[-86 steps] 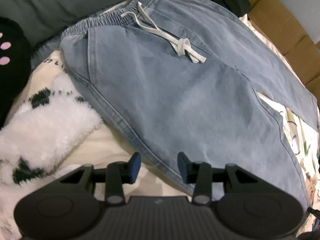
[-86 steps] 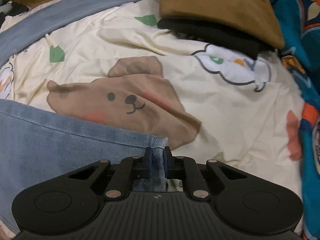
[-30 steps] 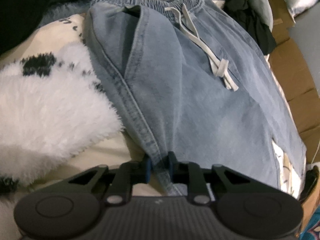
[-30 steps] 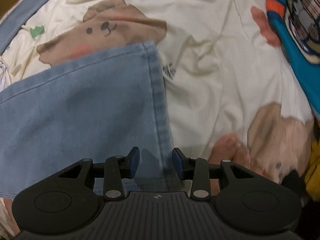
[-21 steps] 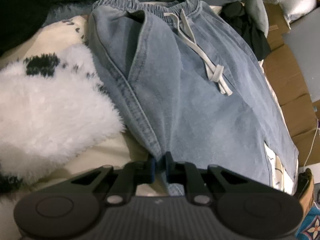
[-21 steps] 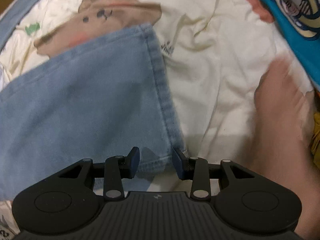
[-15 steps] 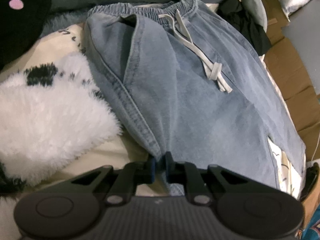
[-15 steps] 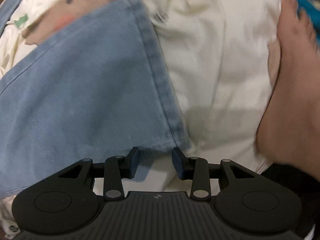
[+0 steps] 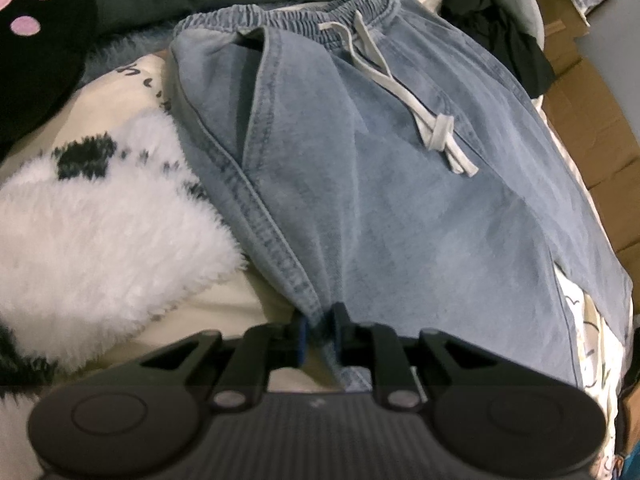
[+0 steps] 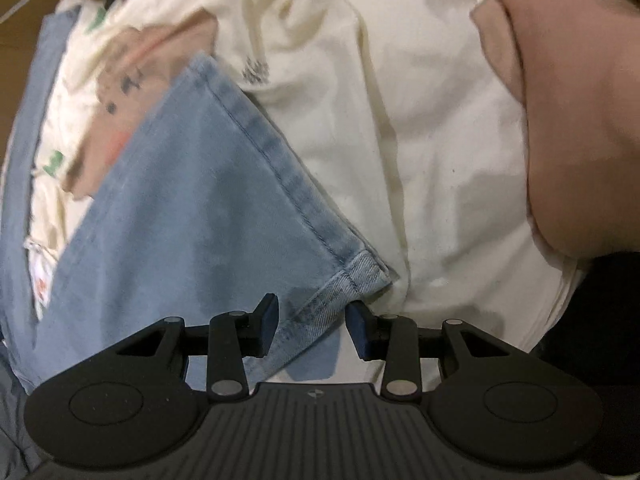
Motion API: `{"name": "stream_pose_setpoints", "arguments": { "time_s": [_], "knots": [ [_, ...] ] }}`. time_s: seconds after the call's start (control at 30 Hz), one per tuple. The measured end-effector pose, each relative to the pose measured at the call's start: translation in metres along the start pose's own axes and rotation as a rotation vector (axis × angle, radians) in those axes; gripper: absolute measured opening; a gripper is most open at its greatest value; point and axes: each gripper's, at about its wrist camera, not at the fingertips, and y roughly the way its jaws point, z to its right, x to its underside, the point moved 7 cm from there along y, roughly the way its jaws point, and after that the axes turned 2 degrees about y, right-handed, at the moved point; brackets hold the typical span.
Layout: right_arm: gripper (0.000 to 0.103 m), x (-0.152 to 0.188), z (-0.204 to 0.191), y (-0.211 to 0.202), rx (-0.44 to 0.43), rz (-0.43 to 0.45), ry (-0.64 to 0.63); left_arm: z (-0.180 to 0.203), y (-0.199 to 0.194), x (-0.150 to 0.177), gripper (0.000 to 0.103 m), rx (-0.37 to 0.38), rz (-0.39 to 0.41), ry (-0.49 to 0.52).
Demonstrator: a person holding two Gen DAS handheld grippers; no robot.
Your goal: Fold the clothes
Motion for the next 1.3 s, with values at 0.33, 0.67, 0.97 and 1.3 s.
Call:
{"name": "stream_pose_setpoints", "arguments": {
  "time_s": [0.33,0.67,0.97,1.3],
  "knots": [
    [0.044,-0.009,-0.030,-0.012,-0.036,0.063,-0.110,0.002,0.001,0.001,0.016,-0.007,-0.004,0.010],
    [0.043,-0.011,-0.023,0.020,0.004,0.044,-0.110,0.000,0.004,0.006,0.018,-0.003,-0.007,0.008],
    [0.041,-0.011,-0.023,-0.001,-0.031,0.111,-0.073,-0.004,0.007,0.004,0.019,0.016,-0.004,-0.022],
    [0.041,-0.021,0.008,-0.003,-0.046,0.188,0.132,-0.005,0.013,0.011,0.022,0.075,0.022,-0.125]
  ]
}}
